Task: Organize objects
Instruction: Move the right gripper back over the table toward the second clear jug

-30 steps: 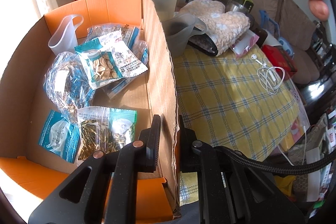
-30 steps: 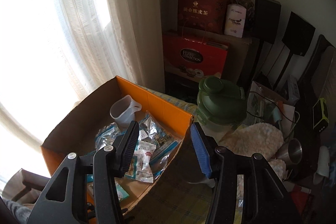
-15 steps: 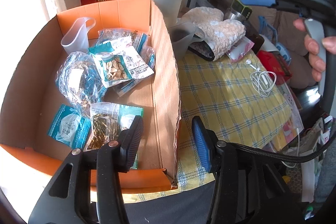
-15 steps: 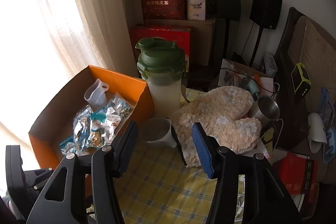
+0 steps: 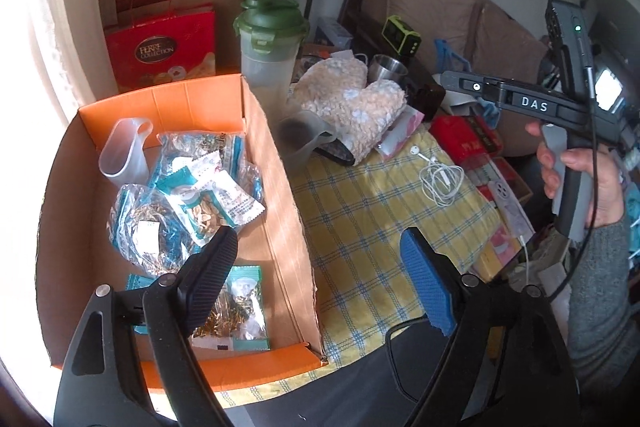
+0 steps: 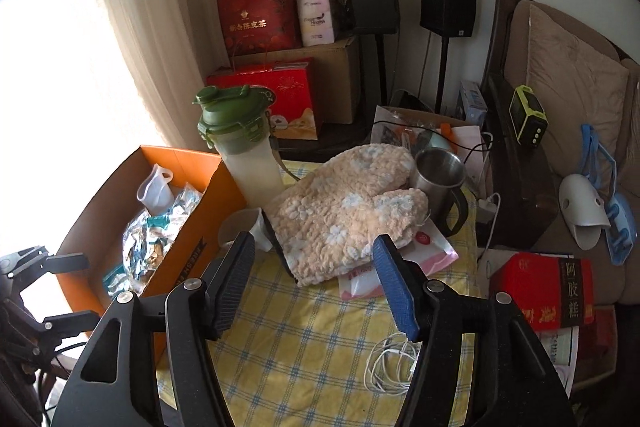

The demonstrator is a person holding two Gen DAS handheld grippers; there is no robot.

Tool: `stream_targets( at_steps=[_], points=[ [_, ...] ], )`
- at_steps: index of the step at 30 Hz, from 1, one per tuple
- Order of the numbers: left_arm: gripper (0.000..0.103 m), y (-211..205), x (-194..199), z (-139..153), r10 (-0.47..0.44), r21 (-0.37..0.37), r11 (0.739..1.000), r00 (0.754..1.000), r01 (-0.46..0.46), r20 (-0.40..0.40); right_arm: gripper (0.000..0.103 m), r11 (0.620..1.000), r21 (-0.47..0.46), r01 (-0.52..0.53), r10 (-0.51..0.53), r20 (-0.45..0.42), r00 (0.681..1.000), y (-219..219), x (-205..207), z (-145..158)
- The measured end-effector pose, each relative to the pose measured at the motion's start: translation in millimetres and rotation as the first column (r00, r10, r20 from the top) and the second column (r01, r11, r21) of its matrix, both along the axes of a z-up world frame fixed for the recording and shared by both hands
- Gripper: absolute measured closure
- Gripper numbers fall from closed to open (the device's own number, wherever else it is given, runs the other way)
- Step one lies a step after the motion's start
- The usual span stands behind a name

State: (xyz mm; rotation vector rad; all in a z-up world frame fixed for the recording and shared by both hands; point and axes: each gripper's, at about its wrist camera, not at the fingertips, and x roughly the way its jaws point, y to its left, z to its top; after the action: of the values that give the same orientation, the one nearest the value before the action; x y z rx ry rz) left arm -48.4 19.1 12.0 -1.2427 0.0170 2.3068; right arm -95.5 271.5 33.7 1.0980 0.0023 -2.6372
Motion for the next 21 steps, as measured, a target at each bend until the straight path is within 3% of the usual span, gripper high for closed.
stream_targets(
  at_steps=[2, 4, 9, 15, 21],
  points=[
    [0.022, -0.3, 0.7, 6.6, -0.036, 0.044, 0.998, 0.999, 0.036, -0.002, 0.040, 1.000, 0.018, 0.018, -0.018, -0.013, 1.000, 8.1, 2.2, 3.5],
    [0.022, -0.8, -1.1, 14.7, 0.000, 0.069, 0.998, 1.000, 0.002, -0.031, 0.040, 0.999, 0.028, 0.034, -0.033, -0.015, 0.999, 14.3, 2.5, 4.7],
    [0.024, 20.2, -22.6, 15.5, 0.035, 0.019, 0.999, 0.999, -0.034, -0.038, 0.040, 0.999, 0.010, 0.038, -0.038, -0.017, 0.999, 21.6, 8.3, 3.0],
    [0.042, 69.7, -64.1, 5.7, -0.026, -0.118, 0.993, 0.999, 0.023, -0.021, 0.040, 0.999, -0.011, 0.033, -0.033, -0.014, 0.999, 27.5, 17.0, 1.3],
    [0.070, 104.1, -113.4, -29.8, -0.014, -0.215, 0.976, 0.996, 0.033, 0.089, 0.040, 0.999, -0.018, 0.044, -0.044, 0.006, 0.999, 34.1, 19.0, -6.3]
  ],
)
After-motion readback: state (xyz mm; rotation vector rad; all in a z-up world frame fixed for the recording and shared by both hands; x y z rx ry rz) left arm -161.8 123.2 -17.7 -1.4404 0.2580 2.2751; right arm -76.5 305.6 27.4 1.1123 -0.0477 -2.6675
